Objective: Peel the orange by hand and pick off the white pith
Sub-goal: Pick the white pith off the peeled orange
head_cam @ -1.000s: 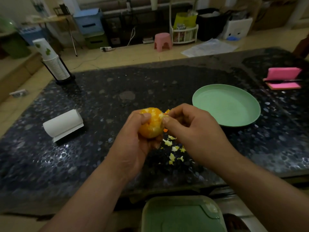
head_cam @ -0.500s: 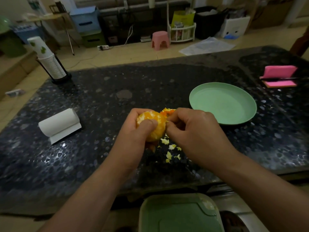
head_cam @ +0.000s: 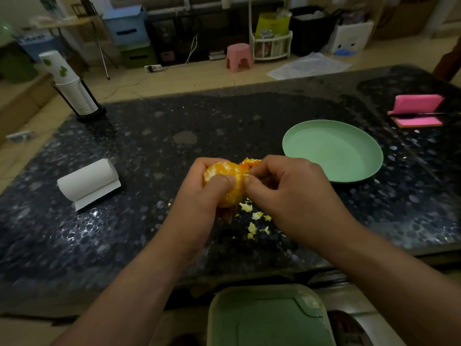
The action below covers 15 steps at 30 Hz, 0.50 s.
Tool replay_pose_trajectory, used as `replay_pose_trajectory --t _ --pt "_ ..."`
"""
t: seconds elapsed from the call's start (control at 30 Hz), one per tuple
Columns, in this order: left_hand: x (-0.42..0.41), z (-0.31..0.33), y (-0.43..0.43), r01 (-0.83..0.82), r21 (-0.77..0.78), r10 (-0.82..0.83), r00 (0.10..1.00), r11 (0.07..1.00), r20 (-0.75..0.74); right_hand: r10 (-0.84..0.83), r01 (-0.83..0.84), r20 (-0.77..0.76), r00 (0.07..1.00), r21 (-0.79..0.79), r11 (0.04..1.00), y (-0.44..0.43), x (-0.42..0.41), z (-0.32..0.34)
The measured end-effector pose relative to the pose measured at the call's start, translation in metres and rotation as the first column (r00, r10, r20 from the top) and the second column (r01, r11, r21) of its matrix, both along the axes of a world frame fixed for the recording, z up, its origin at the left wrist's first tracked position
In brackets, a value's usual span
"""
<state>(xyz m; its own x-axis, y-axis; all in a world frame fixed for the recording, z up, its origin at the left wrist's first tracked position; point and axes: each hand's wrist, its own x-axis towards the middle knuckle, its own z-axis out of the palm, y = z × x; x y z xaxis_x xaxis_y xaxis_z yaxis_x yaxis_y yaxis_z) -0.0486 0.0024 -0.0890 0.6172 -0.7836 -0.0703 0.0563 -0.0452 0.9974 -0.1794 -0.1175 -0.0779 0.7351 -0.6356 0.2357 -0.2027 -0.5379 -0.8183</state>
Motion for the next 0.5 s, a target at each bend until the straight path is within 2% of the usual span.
replay_pose_trajectory --t 0.17,0.37,0.5 --pt "-0.0029 -0.0031 -0.0016 -0.015 -0.007 0.016 1.0 1.0 0.027 -0.04 0.04 0.004 0.999 -0.045 0.998 0.002 0.0001 -0.0015" --pt "-0.0048 0.0022 -0.0034 -0.018 -0.1 0.0 0.983 0.995 -0.182 -0.004 0.003 0.05 0.999 0.02 1.0 -0.0003 -0.0045 0.0004" --pt "-0.0024 0.0038 -0.0026 -0.026 -0.103 0.002 0.975 0.994 -0.221 0.017 -0.022 0.077 0.997 0.068 0.997 0.0012 -0.0055 0.0016"
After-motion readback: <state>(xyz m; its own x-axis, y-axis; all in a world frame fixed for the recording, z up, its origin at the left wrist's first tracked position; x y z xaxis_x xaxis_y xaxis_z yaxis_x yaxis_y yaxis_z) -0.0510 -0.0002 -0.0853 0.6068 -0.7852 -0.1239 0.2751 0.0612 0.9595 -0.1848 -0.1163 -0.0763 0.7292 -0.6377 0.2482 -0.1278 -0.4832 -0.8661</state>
